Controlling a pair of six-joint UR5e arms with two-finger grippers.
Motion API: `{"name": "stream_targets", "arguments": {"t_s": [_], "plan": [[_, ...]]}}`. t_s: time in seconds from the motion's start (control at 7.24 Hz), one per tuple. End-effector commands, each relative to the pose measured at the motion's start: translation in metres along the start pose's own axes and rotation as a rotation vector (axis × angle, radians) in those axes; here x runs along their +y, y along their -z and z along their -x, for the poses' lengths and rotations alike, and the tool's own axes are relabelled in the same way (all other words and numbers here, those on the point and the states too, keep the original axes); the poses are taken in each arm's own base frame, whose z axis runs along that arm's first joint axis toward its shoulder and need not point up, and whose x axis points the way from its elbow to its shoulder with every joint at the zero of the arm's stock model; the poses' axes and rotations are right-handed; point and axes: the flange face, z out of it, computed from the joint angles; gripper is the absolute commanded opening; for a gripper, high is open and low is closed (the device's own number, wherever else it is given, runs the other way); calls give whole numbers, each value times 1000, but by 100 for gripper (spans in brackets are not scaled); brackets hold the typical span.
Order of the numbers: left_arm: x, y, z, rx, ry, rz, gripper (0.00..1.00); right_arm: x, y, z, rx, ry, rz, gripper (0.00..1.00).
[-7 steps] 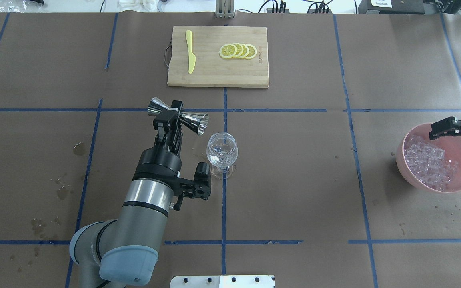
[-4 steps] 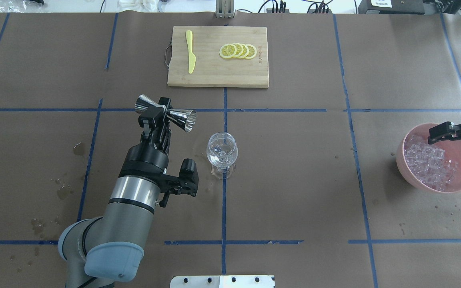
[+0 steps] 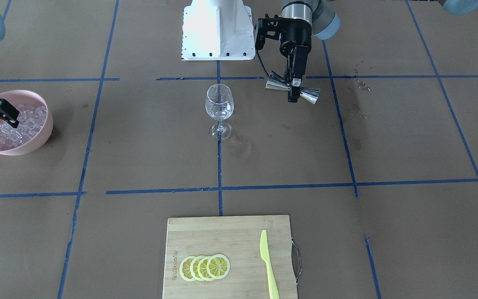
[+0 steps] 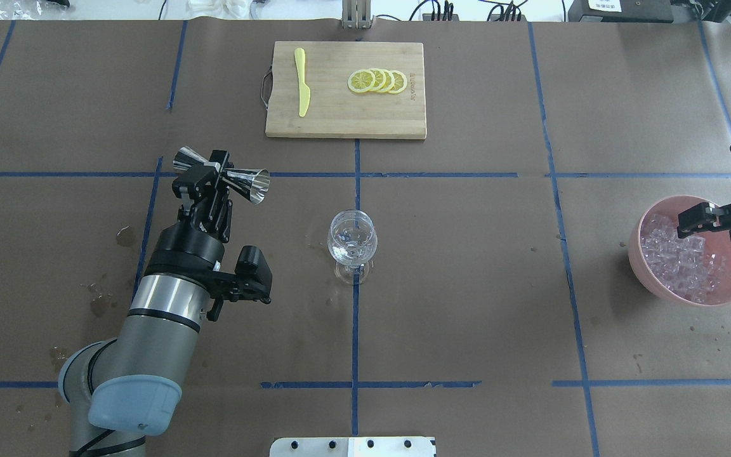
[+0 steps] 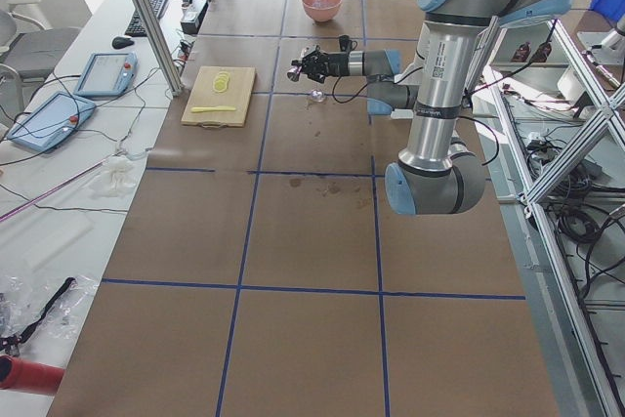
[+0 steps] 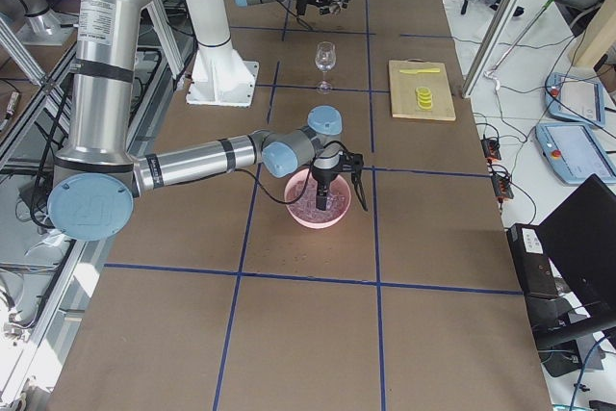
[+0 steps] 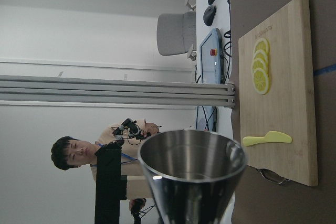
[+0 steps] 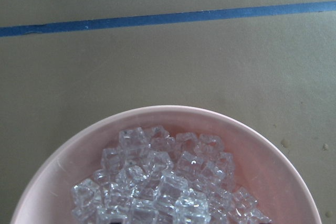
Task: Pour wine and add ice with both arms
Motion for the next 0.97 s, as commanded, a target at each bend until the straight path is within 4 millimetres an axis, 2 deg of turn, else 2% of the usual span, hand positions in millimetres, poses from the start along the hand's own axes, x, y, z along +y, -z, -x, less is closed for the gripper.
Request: {"name": "stream_targets", "arguments": {"t_s": [0.0,0.28,0.41,0.55,0.83], "plan": [[15,-1,-3,-5,-2,5,0,-1,-8,-2,9,-1,12,79],[19,-3,-2,-7,-4,9,0,-5,-13,-2,12,-2,16,72],[28,-3,-3,-14,-1,13,0,-5,-14,-2,13,-1,18,68],[40,-2,-6,-17,10,9,0,-4,-15,-2,14,2,20,68],[46,-2,-7,-20,9,13,0,-3,-20,0,18,8,29,66]]}}
